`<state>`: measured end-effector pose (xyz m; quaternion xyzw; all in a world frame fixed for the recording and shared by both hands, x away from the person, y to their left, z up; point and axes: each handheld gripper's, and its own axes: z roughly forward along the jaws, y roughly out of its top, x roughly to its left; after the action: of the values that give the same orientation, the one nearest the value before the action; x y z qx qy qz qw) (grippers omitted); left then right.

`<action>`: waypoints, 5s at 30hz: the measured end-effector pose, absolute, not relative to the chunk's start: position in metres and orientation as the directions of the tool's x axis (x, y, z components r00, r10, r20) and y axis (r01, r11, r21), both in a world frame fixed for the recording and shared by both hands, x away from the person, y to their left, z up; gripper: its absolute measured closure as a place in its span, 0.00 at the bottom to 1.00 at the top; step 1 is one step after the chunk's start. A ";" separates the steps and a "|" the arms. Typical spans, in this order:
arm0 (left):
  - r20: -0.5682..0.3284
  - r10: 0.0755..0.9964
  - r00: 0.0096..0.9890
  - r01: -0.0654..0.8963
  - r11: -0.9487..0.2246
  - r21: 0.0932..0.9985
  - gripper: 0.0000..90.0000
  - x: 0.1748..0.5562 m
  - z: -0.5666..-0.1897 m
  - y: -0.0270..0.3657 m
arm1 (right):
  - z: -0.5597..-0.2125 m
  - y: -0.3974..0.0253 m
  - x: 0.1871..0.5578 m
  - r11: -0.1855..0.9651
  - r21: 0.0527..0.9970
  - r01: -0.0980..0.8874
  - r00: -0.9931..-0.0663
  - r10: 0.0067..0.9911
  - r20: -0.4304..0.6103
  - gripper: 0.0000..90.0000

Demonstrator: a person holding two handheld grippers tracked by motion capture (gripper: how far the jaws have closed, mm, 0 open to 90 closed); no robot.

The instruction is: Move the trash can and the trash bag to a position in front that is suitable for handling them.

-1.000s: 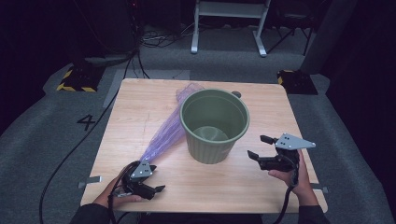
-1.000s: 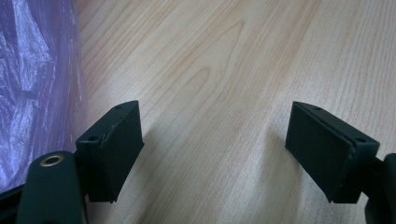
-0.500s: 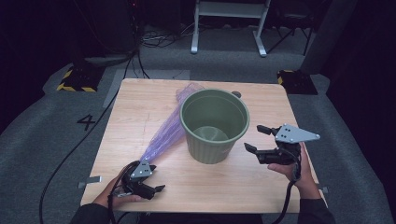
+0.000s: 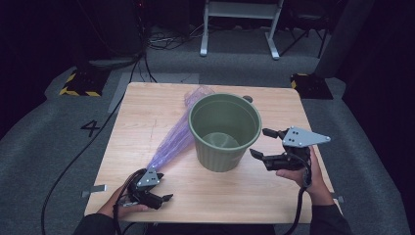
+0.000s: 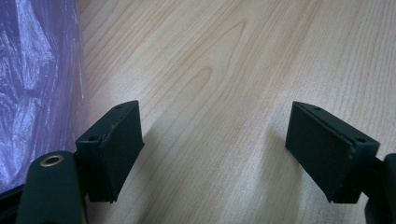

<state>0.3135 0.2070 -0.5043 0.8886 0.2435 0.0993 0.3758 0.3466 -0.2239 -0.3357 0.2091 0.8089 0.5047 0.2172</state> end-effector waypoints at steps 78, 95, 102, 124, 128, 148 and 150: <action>0.032 0.690 0.723 0.418 -0.473 0.776 0.20 0.303 -0.482 0.261 | -0.389 -0.292 0.343 0.422 0.877 0.231 -0.697 0.701 -0.154 0.29; 0.035 0.677 0.735 0.416 -0.491 0.766 0.21 0.360 -0.470 0.260 | -0.476 -0.321 0.373 0.469 0.754 0.460 -0.648 0.758 -0.076 0.31; -0.036 0.614 0.789 0.428 -0.505 0.749 0.42 0.374 -0.473 0.261 | -0.492 -0.333 0.376 0.461 0.733 0.500 -0.642 0.766 -0.044 0.32; -0.070 0.433 0.899 0.349 -0.610 0.712 0.60 0.353 -0.491 0.208 | -0.499 -0.341 0.376 0.423 0.742 0.520 -0.634 0.774 0.003 0.34; -0.070 0.403 0.913 0.332 -0.631 0.702 0.58 0.350 -0.494 0.191 | -0.500 -0.341 0.376 0.415 0.745 0.523 -0.631 0.775 0.011 0.34; -0.107 0.291 0.951 0.276 -0.635 0.722 0.55 0.342 -0.494 0.129 | -0.501 -0.341 0.378 0.400 0.750 0.527 -0.629 0.777 0.027 0.35; -0.116 0.271 0.955 0.268 -0.630 0.729 0.52 0.341 -0.492 0.123 | -0.501 -0.341 0.378 0.400 0.750 0.527 -0.629 0.776 0.028 0.35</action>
<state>0.3415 0.1226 -0.4921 0.9027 0.1492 0.0023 0.4035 0.3776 -0.3415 -0.5012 0.3973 0.8200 0.3773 0.1655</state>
